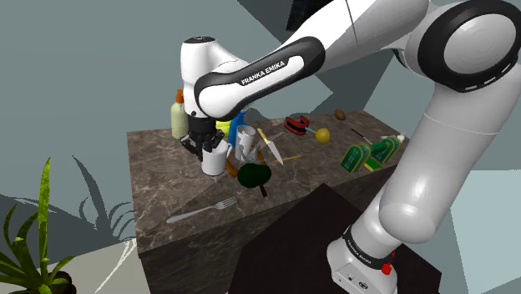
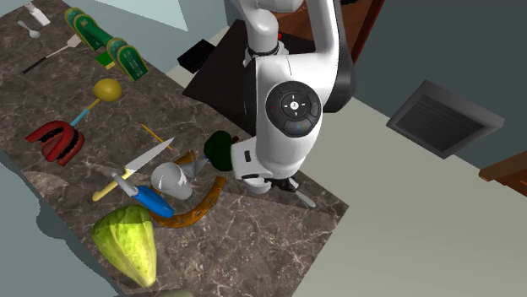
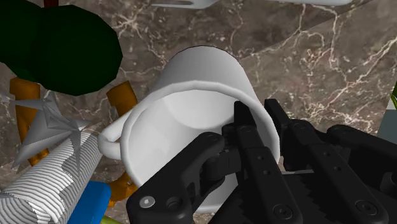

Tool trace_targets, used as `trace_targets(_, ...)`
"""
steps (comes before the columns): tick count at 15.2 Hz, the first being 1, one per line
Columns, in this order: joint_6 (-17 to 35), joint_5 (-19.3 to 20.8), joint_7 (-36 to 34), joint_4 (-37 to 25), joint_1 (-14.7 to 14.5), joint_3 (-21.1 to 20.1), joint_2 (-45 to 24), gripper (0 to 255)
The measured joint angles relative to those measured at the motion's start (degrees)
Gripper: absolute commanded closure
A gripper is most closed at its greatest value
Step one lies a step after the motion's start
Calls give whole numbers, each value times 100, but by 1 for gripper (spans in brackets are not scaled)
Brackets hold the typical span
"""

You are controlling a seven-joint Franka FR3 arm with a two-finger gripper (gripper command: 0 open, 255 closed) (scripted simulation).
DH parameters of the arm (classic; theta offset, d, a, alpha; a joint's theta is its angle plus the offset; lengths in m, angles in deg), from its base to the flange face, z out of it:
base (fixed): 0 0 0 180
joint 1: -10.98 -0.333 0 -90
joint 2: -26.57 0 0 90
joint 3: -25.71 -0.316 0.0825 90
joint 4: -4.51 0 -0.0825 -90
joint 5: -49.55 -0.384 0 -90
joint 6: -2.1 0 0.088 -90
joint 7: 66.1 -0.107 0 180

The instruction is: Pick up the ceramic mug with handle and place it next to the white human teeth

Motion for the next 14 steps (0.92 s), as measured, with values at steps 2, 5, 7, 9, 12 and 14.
trace_targets(2,-134,-56,54,-48,17,-7,96,255)
trace_targets(5,-358,-113,98,-194,22,-20,184,255)
trace_targets(7,-487,-164,140,-238,33,-26,279,255)
trace_targets(9,-628,-206,169,-313,37,-33,354,255)
trace_targets(12,-617,-286,476,-135,200,80,554,255)
trace_targets(14,-555,-325,774,19,357,209,674,255)
